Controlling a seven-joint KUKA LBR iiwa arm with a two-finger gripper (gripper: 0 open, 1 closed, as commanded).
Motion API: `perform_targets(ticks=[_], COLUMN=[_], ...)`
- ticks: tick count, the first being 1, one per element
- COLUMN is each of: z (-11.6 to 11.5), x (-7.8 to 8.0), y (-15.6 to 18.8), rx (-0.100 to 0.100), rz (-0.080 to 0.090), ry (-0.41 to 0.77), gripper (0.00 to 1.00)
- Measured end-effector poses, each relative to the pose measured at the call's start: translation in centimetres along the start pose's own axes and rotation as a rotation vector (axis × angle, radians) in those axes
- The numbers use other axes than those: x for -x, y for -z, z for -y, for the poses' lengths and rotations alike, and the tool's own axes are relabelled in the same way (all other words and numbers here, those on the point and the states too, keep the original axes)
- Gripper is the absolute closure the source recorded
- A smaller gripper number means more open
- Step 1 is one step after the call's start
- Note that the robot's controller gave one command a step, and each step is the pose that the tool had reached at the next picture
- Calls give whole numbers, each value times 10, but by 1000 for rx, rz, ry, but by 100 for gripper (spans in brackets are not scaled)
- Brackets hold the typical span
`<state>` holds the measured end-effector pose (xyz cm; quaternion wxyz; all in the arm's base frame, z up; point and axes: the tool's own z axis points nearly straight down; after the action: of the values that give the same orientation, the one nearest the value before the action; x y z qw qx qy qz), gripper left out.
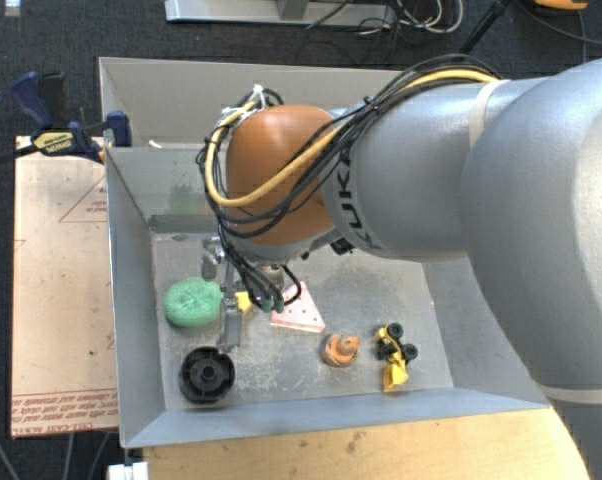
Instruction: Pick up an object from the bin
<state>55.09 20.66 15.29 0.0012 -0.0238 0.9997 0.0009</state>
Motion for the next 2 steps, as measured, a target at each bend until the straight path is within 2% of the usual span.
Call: perform_targets(ticks=[1,2], z=[5,-8], x=[14,30], y=[-31,-55], rx=[0,1], rz=[-2,0], ry=[12,-5], gripper=[0,100])
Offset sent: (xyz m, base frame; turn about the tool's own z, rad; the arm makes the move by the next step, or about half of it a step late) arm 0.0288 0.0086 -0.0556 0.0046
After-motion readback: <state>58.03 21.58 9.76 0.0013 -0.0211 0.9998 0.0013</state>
